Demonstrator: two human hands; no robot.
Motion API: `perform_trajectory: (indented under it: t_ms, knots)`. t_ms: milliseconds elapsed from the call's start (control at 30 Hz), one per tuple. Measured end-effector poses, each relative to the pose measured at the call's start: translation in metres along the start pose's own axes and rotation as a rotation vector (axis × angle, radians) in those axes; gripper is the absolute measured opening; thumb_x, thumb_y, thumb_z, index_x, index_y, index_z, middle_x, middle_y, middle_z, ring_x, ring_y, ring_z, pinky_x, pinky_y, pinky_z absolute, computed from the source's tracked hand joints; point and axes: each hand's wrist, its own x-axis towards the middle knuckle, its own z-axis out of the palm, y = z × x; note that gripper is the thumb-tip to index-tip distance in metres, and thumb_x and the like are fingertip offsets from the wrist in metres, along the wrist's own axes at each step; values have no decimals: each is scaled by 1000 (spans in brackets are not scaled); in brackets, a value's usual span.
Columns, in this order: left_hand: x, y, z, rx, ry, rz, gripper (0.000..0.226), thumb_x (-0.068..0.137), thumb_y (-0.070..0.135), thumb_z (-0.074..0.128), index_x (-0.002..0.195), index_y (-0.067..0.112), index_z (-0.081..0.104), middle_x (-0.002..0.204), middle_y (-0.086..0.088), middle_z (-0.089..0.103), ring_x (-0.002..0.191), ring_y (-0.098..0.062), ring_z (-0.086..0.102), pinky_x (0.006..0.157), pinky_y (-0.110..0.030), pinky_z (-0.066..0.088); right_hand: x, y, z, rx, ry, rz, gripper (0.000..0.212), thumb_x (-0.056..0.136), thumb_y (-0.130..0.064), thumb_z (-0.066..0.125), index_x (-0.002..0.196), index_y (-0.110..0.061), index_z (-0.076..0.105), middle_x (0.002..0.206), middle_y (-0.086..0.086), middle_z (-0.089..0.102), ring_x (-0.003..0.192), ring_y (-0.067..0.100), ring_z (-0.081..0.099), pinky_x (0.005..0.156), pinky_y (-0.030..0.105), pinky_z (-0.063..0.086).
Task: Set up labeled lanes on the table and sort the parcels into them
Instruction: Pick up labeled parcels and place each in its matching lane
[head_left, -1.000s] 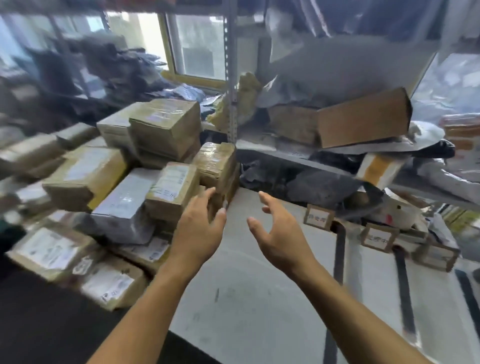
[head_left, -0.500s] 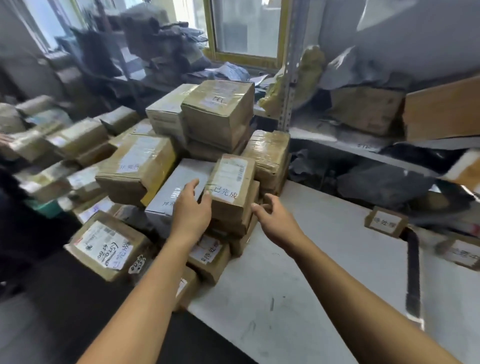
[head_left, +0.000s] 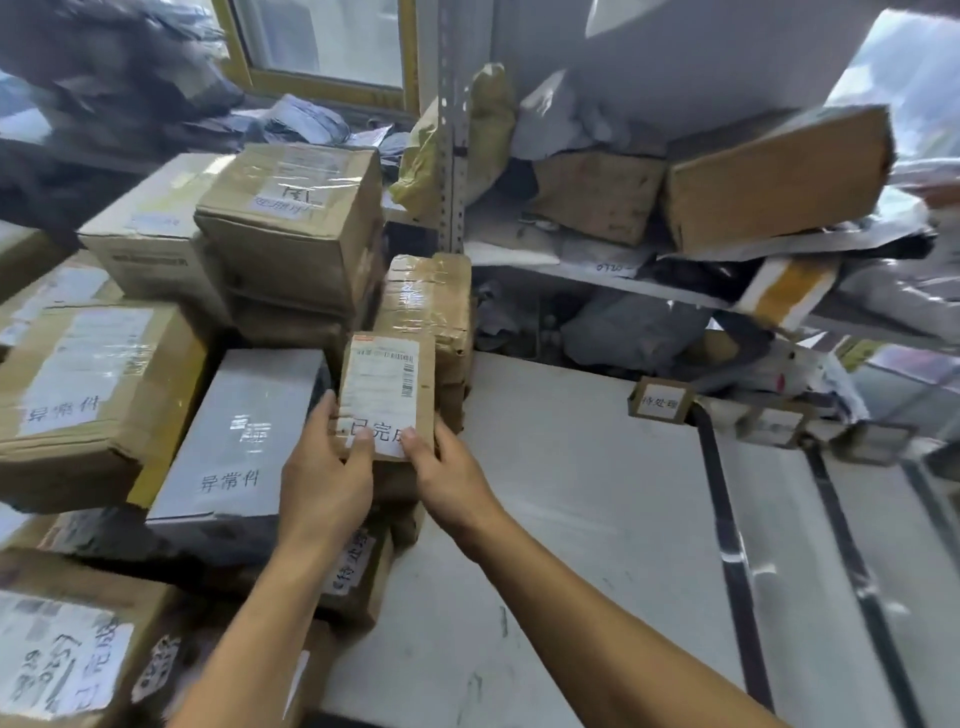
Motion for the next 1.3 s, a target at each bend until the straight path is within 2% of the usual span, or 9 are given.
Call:
perform_trajectory:
  t_ms: [133,267,367,500,633,767,967,1167,1300]
  knots:
    - [-22,12,12,-108,24,99,52,96,26,60,138,48,40,125,21,58,112,8,54,92,-19,49,-11,2,-19,92,13,-64,44,102,-35,49,145,-39,42,133,-18,61,121,-1,56,102,24,48]
    - [-39,29,33,-193,1,181,59,93,26,65,145,34,40,134,12,57,122,-5,56,97,-27,50,-30,-2,-55,177,47,-59,35,96,-50,56,127,-60,44,117,-36,62,108,-12,59,72,8,51]
    - [-52,46,62,-206,-89,212,64,90,29,69,146,34,38,133,13,54,119,-5,56,89,-22,52,-48,9,-98,264,135,-23,32,93,-50,61,123,-54,50,112,-26,68,102,2,68,75,22,55]
    - [-87,68,122,-252,-260,162,60,89,25,71,139,36,40,130,11,55,115,-4,56,82,-13,51,-87,33,-168,358,310,-15,32,96,-34,63,125,-44,53,108,-16,72,96,5,71,65,23,58]
    - [-135,99,200,-340,-451,31,54,92,29,67,138,36,39,137,5,52,118,-14,56,92,-37,56,-138,55,-250,358,418,-19,32,96,-27,64,120,-47,54,103,-17,73,94,6,72,66,21,57]
    - [-194,135,280,-416,-646,8,57,97,37,57,144,45,27,131,14,58,105,-10,67,84,-36,60,-192,69,-338,347,478,-30,34,94,-27,66,119,-47,55,110,-11,73,100,14,72,72,24,58]
    - [-282,182,397,-417,-728,66,61,96,30,61,146,42,29,128,12,62,100,-2,68,86,-35,59,-263,99,-468,359,582,-50,46,83,-34,67,128,-38,55,119,-4,72,104,19,71,81,32,58]
    - [-341,212,473,-401,-741,41,66,96,27,61,149,42,25,124,16,62,95,2,68,66,-16,55,-302,124,-555,393,604,-27,34,84,-34,68,105,-59,63,115,-6,73,104,15,71,77,24,58]
    - [-353,228,508,-349,-747,44,66,95,28,63,150,38,28,122,14,65,98,-4,69,79,-29,60,-308,138,-590,421,675,-2,45,82,-37,68,122,-53,55,112,-9,74,101,12,72,73,23,58]
